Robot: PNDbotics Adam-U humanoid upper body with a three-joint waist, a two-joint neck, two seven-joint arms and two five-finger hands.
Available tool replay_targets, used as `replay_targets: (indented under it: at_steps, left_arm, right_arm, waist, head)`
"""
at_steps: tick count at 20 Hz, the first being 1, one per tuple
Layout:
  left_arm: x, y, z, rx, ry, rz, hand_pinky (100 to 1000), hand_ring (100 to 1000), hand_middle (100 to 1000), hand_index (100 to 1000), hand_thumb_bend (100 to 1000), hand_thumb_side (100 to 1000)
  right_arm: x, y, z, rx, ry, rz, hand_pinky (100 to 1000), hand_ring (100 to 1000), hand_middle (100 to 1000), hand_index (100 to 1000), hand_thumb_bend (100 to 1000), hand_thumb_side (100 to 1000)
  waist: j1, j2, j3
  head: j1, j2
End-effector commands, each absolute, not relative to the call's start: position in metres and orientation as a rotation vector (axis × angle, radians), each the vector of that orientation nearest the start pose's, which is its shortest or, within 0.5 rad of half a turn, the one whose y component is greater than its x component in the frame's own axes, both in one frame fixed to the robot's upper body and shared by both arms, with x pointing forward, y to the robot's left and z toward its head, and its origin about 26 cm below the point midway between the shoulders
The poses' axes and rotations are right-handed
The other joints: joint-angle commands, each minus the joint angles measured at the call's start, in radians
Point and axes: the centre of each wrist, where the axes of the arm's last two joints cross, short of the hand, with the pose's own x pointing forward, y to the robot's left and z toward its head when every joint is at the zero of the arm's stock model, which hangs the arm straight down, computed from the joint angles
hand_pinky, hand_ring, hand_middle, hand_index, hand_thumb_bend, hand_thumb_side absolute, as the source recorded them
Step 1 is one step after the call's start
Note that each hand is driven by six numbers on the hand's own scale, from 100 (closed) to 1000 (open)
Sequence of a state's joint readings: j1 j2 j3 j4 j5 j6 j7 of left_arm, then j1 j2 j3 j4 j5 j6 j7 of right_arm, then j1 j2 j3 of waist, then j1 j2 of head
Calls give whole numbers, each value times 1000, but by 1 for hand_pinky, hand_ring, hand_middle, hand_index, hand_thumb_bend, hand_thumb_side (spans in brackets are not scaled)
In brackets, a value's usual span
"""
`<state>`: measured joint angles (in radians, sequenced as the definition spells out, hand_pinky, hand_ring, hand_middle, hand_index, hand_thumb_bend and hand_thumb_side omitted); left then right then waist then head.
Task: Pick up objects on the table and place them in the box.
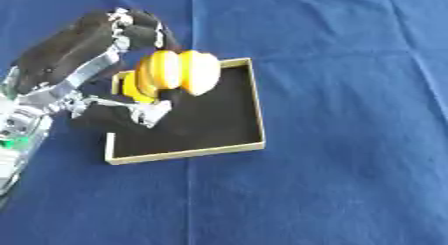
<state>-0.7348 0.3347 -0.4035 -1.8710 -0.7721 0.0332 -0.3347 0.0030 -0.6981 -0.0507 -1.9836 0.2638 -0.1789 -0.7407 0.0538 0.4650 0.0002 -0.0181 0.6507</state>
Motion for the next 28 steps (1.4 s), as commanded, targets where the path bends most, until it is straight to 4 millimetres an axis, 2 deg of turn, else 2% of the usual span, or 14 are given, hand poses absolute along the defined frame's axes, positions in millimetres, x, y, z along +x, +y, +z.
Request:
replay_targets:
  at_steps: [1,5,7,10,11,12,13,14,15,16,18,22,26,28]
  left_arm:
    - [332,122,249,-988,2797,1948,813,739,456,469,100,222]
    - [344,116,227,-965,2791,2008,832,777,489,516,100,244]
    - [349,115,218,-949,2776,2050,842,816,536,585,100,225]
    - [353,116,211,-949,2747,2085,885,936,724,818,100,172]
    - [353,117,211,-961,2739,2077,888,942,735,832,100,167]
    - [354,118,211,-986,2731,2065,905,980,776,883,100,171]
    - [353,120,212,-1017,2731,2042,912,992,790,890,100,216]
    - [353,122,214,-1052,2731,2019,921,1000,818,916,100,307]
    - [352,124,215,-1093,2727,1995,922,1000,822,923,100,339]
    - [352,125,216,-1131,2724,1973,924,1000,825,928,100,481]
    - [351,128,218,-1198,2724,1925,921,1000,824,927,100,507]
    - [343,134,229,-1255,2748,1795,915,1000,822,918,100,483]
    - [327,141,254,-1209,2836,1588,906,997,792,864,100,467]
    - [313,148,271,-1139,2922,1424,910,990,773,821,100,524]
  right_arm:
    - [259,-349,171,-1091,-2370,166,781,955,802,904,121,482]
    - [259,-347,169,-1089,-2370,158,781,956,802,905,120,484]
    - [259,-347,168,-1088,-2369,153,781,957,802,905,120,484]
    - [259,-347,168,-1091,-2370,145,782,957,802,905,120,482]
    - [259,-347,168,-1092,-2371,143,781,957,802,905,120,482]
    - [258,-347,168,-1093,-2372,142,782,956,802,905,120,482]
    - [258,-347,168,-1092,-2372,143,782,957,802,905,119,482]
    - [258,-347,167,-1091,-2372,144,782,957,803,905,119,482]
    - [258,-347,167,-1091,-2372,144,782,957,803,905,119,482]
    - [258,-347,167,-1091,-2371,143,782,957,803,905,119,482]
    - [258,-347,166,-1090,-2369,144,782,957,803,905,118,483]
    - [257,-348,165,-1093,-2362,144,783,956,803,905,118,482]
    - [256,-349,164,-1099,-2362,139,782,956,803,905,121,478]
    - [256,-350,164,-1102,-2366,136,782,954,802,904,120,474]
  waist:
    - [-9,-18,-3]
    - [-11,-15,-7]
    - [-11,-14,-9]
    - [-12,-13,-10]
    - [-12,-13,-10]
    - [-12,-13,-10]
    - [-13,-14,-9]
    - [-13,-15,-9]
    - [-13,-15,-9]
    - [-13,-16,-8]
    - [-14,-18,-8]
    - [-16,-24,-6]
    - [-18,-29,-3]
    - [-19,-32,-1]
  head:
    - [6,0]
    - [7,-1]
    - [8,-2]
    - [6,-3]
    - [6,-3]
    - [5,-3]
    - [5,-4]
    - [4,-6]
    - [3,-7]
    - [3,-7]
    - [2,-6]
    - [-2,-4]
    - [-7,-3]
    - [-10,-2]
